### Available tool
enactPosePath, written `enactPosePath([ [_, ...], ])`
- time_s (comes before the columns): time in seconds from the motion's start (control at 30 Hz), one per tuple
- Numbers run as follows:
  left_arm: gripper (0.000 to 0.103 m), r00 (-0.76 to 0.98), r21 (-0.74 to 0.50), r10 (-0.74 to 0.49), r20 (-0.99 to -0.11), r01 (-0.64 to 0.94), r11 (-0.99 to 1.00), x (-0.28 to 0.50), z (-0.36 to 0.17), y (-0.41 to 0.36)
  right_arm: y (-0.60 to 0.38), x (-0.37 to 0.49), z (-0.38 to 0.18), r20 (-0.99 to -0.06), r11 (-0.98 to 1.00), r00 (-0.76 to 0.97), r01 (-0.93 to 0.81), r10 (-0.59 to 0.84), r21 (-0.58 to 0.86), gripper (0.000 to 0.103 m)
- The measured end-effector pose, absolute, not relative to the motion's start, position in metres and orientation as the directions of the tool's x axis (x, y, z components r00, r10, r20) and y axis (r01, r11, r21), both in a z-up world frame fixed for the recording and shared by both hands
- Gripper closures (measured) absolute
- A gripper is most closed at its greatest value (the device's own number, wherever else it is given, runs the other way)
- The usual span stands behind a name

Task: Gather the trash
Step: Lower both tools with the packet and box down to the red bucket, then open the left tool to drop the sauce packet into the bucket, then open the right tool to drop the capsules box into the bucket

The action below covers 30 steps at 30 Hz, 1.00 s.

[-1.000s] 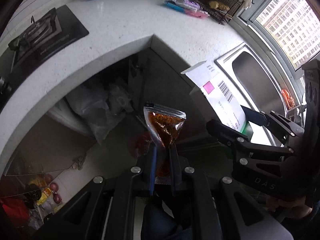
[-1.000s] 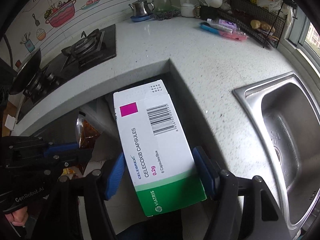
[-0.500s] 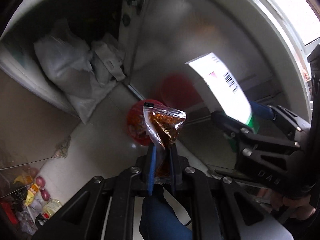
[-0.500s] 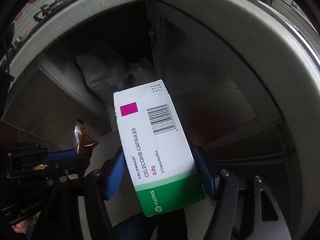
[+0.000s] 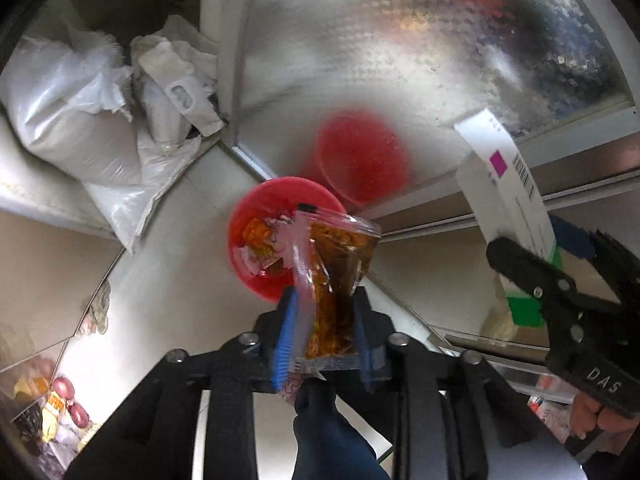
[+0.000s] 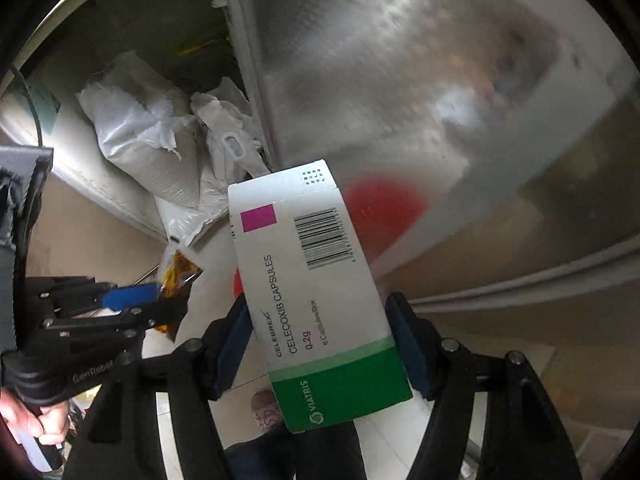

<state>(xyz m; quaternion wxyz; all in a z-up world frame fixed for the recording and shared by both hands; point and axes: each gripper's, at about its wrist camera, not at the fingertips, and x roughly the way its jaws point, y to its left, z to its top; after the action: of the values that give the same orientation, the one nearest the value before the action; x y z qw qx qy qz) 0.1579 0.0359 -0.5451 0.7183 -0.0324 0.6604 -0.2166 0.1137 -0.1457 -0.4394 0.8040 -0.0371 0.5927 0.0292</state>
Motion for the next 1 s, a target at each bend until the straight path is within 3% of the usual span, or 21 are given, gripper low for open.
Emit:
enactPosePath([
  [0.03,0.051,0.035,-0.331,-0.353,-0.935,0.271,0.904,0.16,-0.545,0.035,-0.146,0.115,-0.44,-0.956,0.996,0.292,-0.085,0.0,-0.026,0.038],
  [0.1,0.025,0.044,-0.33,-0.353,-0.935,0.266,0.906,0.162,-0.542,0.034,-0.15,0.117,-0.44,-0.958,0.997,0.286,-0.079,-0.001,-0.024,0.038],
  [0.13,0.022,0.047,-0.338,-0.362,-0.931,0.263,0.904,0.163,-0.54,0.033,-0.155,0.116,-0.439,-0.959,0.997,0.284,-0.077,-0.002,-0.025,0.038],
  [0.43,0.012,0.098,-0.254,-0.286,-0.953,0.258,0.932,0.166,-0.509,0.051,-0.153,0.122,-0.43,-0.955,0.993,0.293,-0.114,0.034,0.001,0.038],
  [0.47,0.01,0.103,-0.255,-0.289,-0.952,0.255,0.933,0.166,-0.506,0.054,-0.15,0.123,-0.432,-0.956,0.993,0.291,-0.122,0.039,0.004,0.038],
  [0.5,0.0,0.107,-0.252,-0.285,-0.952,0.25,0.935,0.166,-0.503,0.058,-0.147,0.126,-0.434,-0.956,0.991,0.289,-0.134,0.047,0.008,0.038],
  [1.0,0.0,0.131,-0.234,-0.257,-0.958,0.169,0.958,0.158,-0.525,0.081,-0.125,0.144,-0.486,-0.97,0.963,0.236,-0.27,0.051,-0.015,0.038],
])
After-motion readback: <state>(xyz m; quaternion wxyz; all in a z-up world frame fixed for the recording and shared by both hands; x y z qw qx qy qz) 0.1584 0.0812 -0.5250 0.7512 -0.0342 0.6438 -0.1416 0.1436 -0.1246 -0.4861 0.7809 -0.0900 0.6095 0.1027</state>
